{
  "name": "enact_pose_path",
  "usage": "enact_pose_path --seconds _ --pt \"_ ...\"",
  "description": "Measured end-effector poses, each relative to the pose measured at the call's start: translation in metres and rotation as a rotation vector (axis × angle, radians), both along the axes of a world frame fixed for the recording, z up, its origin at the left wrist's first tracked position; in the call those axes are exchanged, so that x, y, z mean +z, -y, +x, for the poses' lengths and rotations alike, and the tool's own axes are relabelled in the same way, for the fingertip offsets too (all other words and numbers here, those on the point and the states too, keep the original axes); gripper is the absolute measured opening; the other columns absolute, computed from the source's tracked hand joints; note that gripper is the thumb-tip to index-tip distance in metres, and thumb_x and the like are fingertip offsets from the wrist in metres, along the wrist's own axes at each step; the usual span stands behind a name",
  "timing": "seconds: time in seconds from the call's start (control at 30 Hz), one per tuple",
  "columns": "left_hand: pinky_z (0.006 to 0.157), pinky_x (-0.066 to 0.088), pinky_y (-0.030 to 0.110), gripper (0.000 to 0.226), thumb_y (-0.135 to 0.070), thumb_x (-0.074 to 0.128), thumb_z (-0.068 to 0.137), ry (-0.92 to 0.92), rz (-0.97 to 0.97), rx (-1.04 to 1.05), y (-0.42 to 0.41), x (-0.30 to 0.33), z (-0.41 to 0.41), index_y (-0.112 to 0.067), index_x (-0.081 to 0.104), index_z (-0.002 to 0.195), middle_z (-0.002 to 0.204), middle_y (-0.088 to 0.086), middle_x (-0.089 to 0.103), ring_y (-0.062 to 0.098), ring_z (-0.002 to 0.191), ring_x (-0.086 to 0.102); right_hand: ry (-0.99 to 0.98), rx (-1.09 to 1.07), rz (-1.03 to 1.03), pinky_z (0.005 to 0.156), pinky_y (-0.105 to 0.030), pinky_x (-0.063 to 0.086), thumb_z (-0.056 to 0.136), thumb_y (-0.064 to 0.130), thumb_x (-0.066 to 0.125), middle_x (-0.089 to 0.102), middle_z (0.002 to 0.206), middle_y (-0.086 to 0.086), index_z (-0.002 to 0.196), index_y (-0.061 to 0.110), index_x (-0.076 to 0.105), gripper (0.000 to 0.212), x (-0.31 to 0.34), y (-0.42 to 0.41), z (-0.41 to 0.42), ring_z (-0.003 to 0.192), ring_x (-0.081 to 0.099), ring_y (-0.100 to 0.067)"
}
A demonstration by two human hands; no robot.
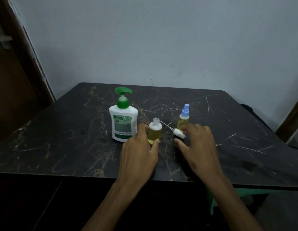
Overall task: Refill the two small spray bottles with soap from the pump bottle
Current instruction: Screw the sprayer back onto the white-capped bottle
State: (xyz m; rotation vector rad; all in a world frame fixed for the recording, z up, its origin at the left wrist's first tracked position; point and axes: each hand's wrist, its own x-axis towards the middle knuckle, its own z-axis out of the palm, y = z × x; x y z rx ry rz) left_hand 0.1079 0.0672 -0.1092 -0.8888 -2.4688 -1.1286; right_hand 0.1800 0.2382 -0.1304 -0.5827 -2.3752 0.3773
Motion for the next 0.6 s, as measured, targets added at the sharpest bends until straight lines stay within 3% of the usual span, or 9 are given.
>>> enact_pose_path --seconds 0.17,0.33,0.47,0.6 --pt "0.073 0.052 0.034 0.041 -0.043 0.067 0.097 0.077 -0.033 0.052 -0.006 0.006 -0.001 -0.026 0.051 0.131 0.088 -0.005 0.069 0.017 0.082 0.068 0.113 -0.089 0.05 0.079 -0.039 0.044 0.089 0.033 0.078 0.065 0.093 0.0 0.099 0.018 0.07 0.019 0.004 -0.016 -0.004 0.091 0.048 -0.022" --pt "0.079 0.051 0.036 0.047 -0.048 0.064 0.098 0.103 -0.095 0.084 -0.009 0.007 -0.003 -0.027 0.049 0.138 0.104 -0.001 0.074 0.023 0.098 0.07 0.153 -0.127 0.113 0.075 -0.041 0.046 0.091 0.038 0.073 0.062 0.081 0.001 0.086 0.02 0.069 0.02 0.001 -0.016 -0.016 0.082 0.05 -0.022" --pt "0.081 0.056 0.042 0.039 -0.049 0.062 0.099 0.098 -0.145 0.095 -0.01 0.005 -0.005 -0.028 0.049 0.129 0.103 -0.002 0.073 0.024 0.096 0.07 0.122 -0.097 0.075 0.074 -0.041 0.046 0.09 0.035 0.075 0.063 0.08 0.001 0.084 0.02 0.067 0.018 0.007 -0.008 -0.011 0.079 0.052 -0.023" --pt "0.074 0.048 0.036 0.034 -0.045 0.061 0.101 0.096 -0.144 0.087 -0.009 0.003 -0.006 -0.027 0.047 0.126 0.103 -0.002 0.071 0.023 0.096 0.069 0.057 -0.041 0.002 0.067 -0.031 0.048 0.088 0.03 0.08 0.071 0.079 0.006 0.094 0.025 0.071 0.012 0.032 -0.001 0.01 0.072 0.063 -0.016"
